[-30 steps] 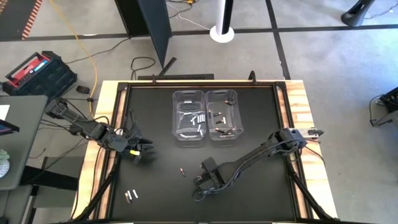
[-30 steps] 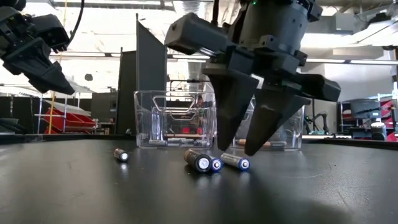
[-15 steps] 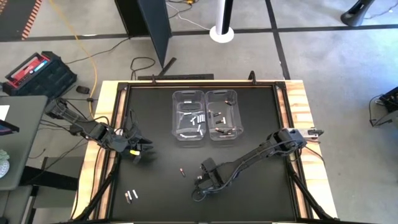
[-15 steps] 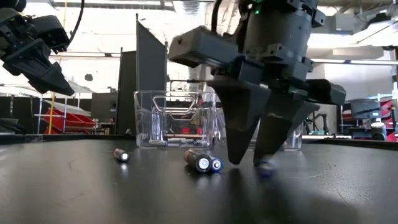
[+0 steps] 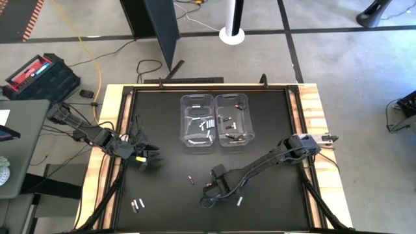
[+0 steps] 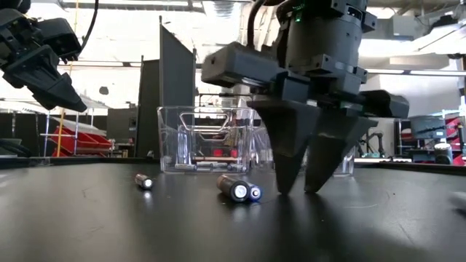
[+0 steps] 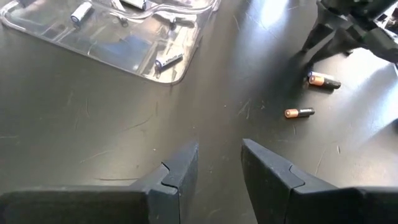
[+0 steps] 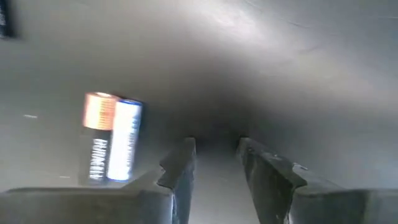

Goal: Sort batteries
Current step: Put the white battery into the left transparent bin

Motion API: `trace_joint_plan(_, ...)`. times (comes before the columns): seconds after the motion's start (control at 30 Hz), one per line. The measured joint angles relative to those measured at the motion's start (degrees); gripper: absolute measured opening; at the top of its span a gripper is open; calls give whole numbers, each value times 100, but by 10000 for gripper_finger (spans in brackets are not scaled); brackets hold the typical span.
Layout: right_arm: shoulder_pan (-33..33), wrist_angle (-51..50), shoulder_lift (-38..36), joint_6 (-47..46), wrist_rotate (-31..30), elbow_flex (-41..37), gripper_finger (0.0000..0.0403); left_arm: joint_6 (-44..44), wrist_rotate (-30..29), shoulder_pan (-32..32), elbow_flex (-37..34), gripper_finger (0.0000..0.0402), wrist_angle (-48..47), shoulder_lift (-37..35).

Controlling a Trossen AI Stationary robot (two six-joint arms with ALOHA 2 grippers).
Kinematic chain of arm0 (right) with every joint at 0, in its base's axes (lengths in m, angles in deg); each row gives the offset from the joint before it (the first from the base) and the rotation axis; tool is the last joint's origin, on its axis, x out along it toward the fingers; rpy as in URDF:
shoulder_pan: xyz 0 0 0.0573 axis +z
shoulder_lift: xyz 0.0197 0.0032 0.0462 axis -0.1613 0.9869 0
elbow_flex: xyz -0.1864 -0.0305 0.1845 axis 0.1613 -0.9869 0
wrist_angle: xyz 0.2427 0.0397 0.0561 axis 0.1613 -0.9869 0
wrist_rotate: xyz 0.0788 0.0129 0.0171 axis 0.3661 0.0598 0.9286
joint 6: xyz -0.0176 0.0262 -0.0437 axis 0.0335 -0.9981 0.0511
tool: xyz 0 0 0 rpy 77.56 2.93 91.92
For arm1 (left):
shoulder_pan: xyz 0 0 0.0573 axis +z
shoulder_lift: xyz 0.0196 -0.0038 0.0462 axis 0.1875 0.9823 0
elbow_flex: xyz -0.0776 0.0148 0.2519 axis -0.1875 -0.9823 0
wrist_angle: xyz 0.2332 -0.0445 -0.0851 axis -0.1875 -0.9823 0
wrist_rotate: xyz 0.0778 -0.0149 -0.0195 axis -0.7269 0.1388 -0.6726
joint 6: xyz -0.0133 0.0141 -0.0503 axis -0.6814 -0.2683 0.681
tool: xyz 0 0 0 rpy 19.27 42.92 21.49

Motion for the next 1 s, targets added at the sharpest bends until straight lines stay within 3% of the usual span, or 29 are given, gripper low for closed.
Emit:
trace_joint_plan(0.13, 96, -1347, 61, -519, 146, 473, 148, 75, 0, 0, 0, 118, 0, 0)
trace_joint_plan(0.33, 790, -2985, -85, -2258, 291, 1117, 143, 101, 0, 0, 0, 118, 1, 1)
trace_joint_plan(0.53, 1699, -2591, -484, -4168, 690, 745, 140, 85, -4, 0, 0, 118, 0, 0)
trace_joint_plan(0.63, 1980, -2007, -546, -4360, 1411, 517, 137, 83, -10, 0, 0, 118, 5, 0)
trace_joint_plan(0.77, 2100, -1163, -550, -4430, 1516, 299, 137, 85, -44, 0, 0, 118, 9, 0)
trace_joint_plan(1.0, 2037, -1119, -553, -4498, 1640, -176, 138, 344, -50, 0, 0, 118, 15, 0)
